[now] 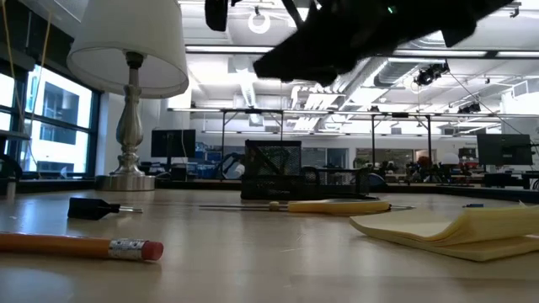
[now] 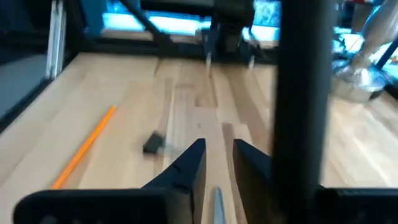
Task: Pick and place office supplies into organizer
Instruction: Put the black pen into the black desk organizer
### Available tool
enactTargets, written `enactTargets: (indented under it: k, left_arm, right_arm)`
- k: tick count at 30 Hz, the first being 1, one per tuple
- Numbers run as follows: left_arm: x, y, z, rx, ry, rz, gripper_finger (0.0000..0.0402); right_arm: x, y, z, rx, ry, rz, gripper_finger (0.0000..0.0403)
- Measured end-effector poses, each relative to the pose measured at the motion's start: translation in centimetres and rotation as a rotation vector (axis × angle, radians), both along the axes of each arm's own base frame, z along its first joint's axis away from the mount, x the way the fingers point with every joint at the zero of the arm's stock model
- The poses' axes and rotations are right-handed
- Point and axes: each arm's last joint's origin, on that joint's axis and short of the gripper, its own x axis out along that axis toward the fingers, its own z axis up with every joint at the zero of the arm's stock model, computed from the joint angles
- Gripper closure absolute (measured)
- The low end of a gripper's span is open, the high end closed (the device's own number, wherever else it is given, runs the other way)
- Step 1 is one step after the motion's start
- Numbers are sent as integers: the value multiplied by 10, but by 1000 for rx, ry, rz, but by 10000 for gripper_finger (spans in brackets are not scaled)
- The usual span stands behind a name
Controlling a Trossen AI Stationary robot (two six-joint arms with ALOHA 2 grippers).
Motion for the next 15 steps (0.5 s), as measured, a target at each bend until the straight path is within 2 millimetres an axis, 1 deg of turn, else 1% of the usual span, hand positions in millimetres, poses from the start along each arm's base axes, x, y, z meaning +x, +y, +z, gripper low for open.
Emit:
enactTargets:
  k: [3, 7, 11, 15]
  left_arm:
    - [0, 0, 2, -10, -24, -12, 393]
    - [0, -1, 4, -28, -44, -23, 392]
    - [-1, -1, 3, -35, -46, -18, 383]
    - [-2, -7, 1, -22, -28, -32, 390]
  right_arm:
    - [4, 2, 9, 18, -33, 13, 339]
    - [6, 7, 11, 29, -79, 36, 344]
    - [17, 13, -3, 51, -134, 51, 345]
    - [25, 18, -16, 25, -129, 68, 344]
